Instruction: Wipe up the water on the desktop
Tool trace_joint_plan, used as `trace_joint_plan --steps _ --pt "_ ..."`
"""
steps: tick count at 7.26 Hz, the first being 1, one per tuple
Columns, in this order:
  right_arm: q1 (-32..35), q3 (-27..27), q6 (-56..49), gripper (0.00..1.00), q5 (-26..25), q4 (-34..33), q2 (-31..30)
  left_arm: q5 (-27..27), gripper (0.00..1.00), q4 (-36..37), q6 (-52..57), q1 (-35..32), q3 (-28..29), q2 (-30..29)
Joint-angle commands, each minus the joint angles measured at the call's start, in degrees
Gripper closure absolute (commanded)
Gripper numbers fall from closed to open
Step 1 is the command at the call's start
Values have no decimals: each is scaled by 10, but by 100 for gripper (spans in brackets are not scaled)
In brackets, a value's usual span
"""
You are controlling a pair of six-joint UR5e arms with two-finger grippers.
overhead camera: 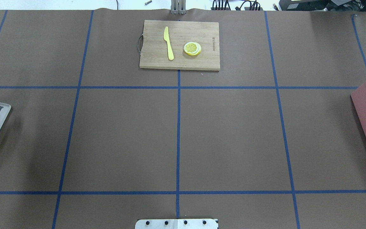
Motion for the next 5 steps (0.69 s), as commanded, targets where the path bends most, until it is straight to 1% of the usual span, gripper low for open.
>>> trace_joint_plan --steps 1,2,5 --pt "0 0 0 0 -1 0 -2 -3 38 -2 2 6 0 2" --pt "0 0 0 0 -1 0 -2 -12 42 -3 2 6 0 2" --pt "0 -1 -1 0 -1 0 -5 -14 52 -7 2 7 0 3"
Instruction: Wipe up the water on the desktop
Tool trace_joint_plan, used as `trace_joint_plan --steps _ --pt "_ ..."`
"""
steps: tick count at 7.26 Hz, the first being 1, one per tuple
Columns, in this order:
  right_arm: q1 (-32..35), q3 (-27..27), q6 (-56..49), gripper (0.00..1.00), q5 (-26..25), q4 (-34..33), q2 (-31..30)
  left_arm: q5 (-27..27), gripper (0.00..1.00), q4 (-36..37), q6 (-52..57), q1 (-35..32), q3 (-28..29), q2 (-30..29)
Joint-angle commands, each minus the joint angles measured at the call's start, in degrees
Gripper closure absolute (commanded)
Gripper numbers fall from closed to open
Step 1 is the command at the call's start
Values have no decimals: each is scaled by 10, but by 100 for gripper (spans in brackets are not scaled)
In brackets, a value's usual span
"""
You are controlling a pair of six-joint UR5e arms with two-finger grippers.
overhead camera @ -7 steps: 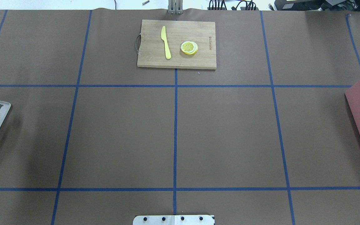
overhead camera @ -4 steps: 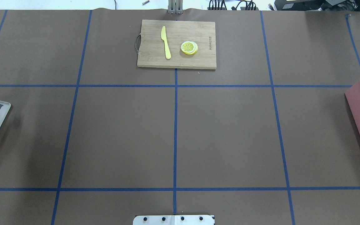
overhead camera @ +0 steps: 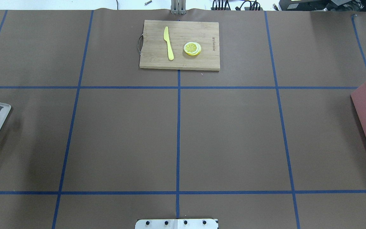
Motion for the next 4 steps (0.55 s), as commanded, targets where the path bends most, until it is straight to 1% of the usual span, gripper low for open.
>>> trace_joint_plan --steps 1,4 --pt "0 -1 0 0 -1 0 -2 -1 55 -1 1 1 0 7" --pt "0 -2 -1 0 -3 0 -3 -9 55 -6 4 5 0 14"
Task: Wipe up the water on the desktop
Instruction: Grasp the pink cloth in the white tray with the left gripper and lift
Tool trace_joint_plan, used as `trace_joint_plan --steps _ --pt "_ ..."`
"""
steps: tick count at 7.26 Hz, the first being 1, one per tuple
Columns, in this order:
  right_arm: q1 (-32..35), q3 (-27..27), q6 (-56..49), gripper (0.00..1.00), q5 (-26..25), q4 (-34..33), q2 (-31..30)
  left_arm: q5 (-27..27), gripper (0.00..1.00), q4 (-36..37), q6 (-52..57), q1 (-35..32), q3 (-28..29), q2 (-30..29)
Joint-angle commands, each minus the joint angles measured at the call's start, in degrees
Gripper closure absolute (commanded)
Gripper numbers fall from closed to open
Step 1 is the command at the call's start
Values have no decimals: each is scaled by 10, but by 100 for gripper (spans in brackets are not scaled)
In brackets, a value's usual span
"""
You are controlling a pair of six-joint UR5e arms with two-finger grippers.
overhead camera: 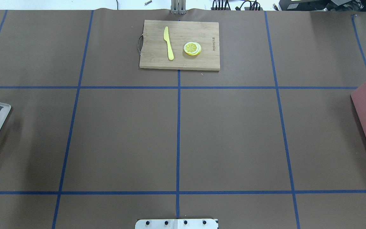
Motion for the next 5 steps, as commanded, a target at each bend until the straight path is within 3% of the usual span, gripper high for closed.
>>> trace_joint_plan --steps 1,2,4,5 --pt "0 -1 0 0 -1 0 0 -2 55 -17 -4 3 0 5" --pt "0 -1 0 0 -1 0 0 -2 66 -19 -3 3 0 10" --pt "0 -1 0 0 -1 0 0 -7 100 -20 -3 3 0 11" --pt "0 -1 0 0 -1 0 0 -7 100 -20 -3 3 0 11"
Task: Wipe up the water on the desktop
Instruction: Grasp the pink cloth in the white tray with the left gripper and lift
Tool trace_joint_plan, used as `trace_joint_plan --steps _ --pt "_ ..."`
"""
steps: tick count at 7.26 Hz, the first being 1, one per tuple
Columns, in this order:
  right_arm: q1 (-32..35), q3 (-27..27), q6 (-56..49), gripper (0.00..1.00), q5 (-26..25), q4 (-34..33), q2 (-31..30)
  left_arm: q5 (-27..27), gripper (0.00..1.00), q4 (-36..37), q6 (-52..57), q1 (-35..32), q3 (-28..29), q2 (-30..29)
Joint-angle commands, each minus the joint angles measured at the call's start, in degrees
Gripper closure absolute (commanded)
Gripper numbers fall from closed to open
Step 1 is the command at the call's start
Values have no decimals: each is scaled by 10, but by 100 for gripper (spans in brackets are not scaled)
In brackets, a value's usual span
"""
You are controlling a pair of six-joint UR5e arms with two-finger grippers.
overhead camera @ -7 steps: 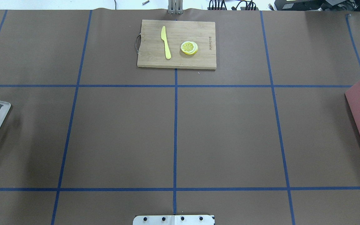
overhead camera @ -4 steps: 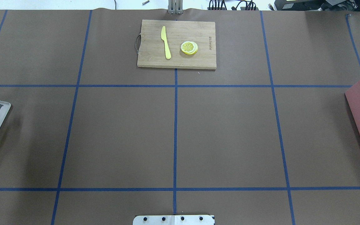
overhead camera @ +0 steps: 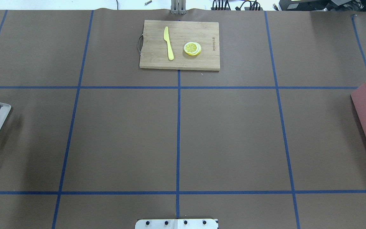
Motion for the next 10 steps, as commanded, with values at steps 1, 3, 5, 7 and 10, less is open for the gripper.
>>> trace_joint_plan --steps 1,3,5,7,10 --pt "0 0 0 0 0 0 0 -2 100 -1 0 -1 -2 1" --pt "0 1 1 0 2 0 0 -20 100 -1 0 -3 -5 1" --pt "0 2 -1 0 3 2 0 -59 100 5 -1 -15 -13 -3" --pt "0 4 -3 0 3 15 1 -57 100 11 -2 -36 -16 -11" --pt "-1 6 3 0 13 39 4 -53 100 60 -118 -62 -44 -73"
